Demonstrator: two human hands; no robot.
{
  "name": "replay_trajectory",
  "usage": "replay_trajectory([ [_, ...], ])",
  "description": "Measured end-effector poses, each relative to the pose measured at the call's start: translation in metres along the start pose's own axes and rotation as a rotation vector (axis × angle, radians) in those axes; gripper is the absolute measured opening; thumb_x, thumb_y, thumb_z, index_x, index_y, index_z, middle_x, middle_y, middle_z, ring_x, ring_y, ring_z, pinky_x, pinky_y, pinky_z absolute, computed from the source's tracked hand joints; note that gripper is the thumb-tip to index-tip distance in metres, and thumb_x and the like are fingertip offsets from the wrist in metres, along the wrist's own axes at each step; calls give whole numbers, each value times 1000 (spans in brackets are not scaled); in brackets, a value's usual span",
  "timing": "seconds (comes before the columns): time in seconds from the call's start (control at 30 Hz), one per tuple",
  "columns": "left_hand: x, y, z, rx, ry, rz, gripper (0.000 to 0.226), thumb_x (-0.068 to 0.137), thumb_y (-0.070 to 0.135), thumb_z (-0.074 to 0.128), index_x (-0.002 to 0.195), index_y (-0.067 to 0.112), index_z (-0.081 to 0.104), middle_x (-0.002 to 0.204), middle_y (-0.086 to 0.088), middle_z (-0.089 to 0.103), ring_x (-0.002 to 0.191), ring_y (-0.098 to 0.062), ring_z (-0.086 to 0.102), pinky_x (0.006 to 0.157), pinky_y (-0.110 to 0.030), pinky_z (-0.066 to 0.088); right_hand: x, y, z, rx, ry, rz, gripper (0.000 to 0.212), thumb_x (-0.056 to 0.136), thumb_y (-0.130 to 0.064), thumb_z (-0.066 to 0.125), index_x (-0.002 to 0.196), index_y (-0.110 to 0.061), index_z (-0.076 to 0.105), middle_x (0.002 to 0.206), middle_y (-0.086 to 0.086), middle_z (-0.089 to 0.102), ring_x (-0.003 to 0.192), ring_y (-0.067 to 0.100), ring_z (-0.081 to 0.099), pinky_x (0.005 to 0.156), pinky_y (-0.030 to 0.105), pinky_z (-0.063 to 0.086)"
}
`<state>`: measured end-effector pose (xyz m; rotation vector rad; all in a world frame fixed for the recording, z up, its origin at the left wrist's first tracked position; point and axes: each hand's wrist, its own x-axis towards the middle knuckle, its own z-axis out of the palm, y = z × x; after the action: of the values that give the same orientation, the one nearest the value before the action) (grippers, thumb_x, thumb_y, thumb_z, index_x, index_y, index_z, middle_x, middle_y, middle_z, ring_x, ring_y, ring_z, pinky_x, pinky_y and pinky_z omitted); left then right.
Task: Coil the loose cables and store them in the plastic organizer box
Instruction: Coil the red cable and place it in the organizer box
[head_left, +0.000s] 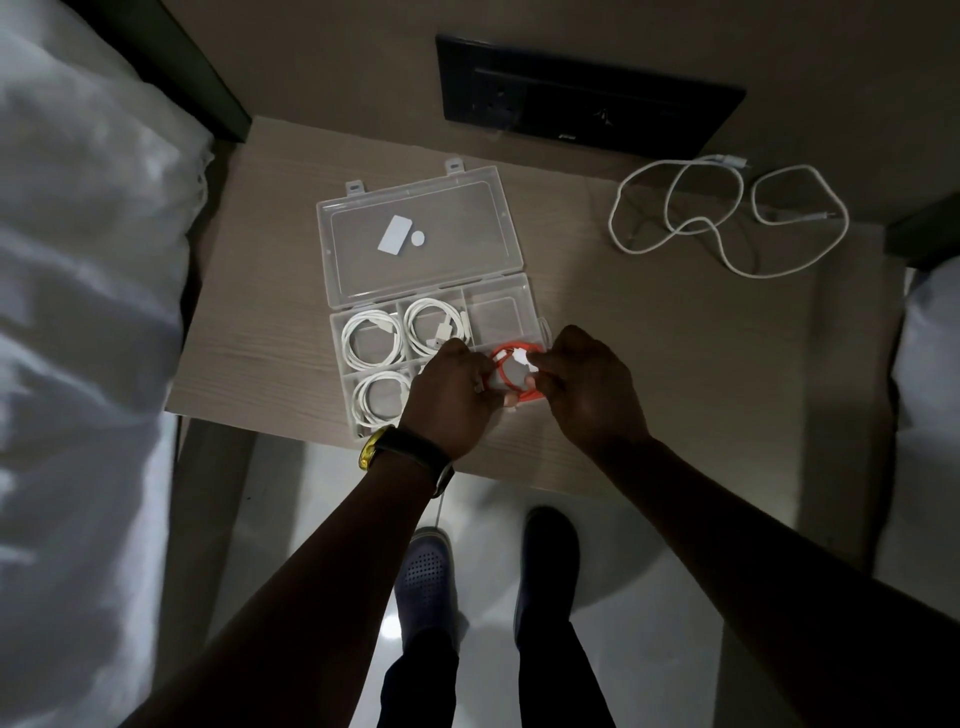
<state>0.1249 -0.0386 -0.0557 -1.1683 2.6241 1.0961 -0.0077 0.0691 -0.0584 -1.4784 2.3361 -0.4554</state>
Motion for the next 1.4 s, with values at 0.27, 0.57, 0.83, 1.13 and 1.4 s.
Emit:
replay_trajectory([
  [0.27, 2, 5, 9, 85, 91, -27, 18, 71, 10, 69, 89, 9, 67, 93, -15, 62, 86, -38, 61, 64, -34, 40, 17, -2, 16, 115, -102, 306, 20, 87, -28, 66, 101, -39, 74, 117, -6, 70, 105, 20, 66, 86, 31, 50],
  [0.57, 4, 5, 16, 143, 75, -22, 23, 77, 20, 64, 98, 12, 60, 101, -12, 58, 88, -38, 63, 69, -39, 46, 1, 4, 10, 22, 7, 100, 32, 87, -27, 64, 117, -27, 53, 105, 5, 59, 85, 29, 65, 67, 43, 58],
  [0.83, 6, 9, 21, 153, 106, -40, 22, 81, 19, 55, 101, 10, 55, 102, -14, 56, 82, -43, 63, 60, -39, 39, 11, -3, 12, -167, -66, 87, 24, 85, -24, 56, 106, -27, 47, 87, -1, 68, 78, 31, 68, 57, 32, 42],
  [1.13, -3, 3, 16, 160, 71, -54, 31, 84, 28, 58, 113, 20, 53, 108, -8, 55, 89, -38, 64, 65, -41, 49, 4, 5, 2, -82, -94, 51, 25, 93, -35, 50, 117, -30, 51, 95, 1, 72, 86, 29, 69, 69, 39, 56],
  [1.4, -20, -5, 17, 98, 206, 58, 36, 79, 13, 61, 115, 20, 63, 103, -9, 62, 84, -34, 65, 61, -35, 47, -16, 10, 7, 83, 108, 25, 30, 92, -26, 53, 122, -26, 56, 98, 4, 73, 82, 27, 70, 68, 38, 58],
])
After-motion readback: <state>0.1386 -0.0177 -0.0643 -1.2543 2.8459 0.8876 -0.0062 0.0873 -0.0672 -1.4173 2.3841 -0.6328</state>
